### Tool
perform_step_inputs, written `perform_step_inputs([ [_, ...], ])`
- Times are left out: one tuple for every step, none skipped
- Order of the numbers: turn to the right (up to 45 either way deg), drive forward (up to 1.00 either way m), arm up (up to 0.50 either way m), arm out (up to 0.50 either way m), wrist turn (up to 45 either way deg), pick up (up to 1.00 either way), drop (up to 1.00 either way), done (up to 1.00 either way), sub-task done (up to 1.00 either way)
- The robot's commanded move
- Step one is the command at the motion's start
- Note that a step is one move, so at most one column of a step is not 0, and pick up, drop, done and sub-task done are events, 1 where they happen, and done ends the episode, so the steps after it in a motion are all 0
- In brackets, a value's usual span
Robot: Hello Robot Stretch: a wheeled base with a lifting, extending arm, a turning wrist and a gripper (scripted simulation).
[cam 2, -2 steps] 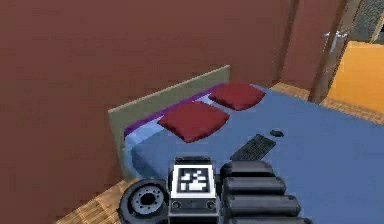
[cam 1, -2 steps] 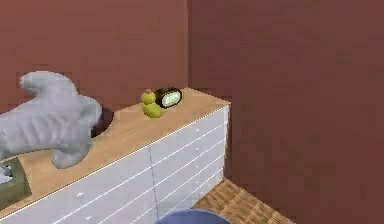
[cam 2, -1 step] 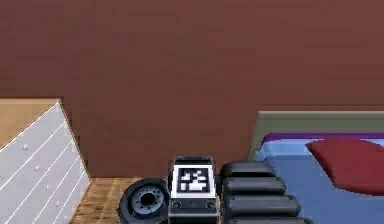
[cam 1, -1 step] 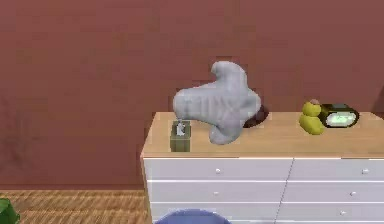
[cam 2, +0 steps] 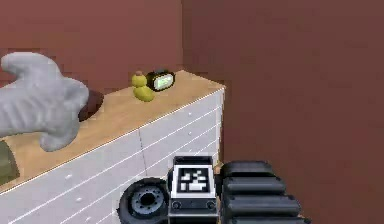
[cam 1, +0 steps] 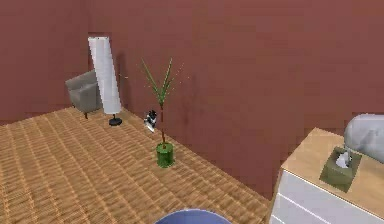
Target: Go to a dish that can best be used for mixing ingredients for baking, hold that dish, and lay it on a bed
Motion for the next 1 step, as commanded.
perform_step_inputs([
  [-42.0,0.00,0.00,0.00,0.0,0.00,0.00,0.00,0.00],
])
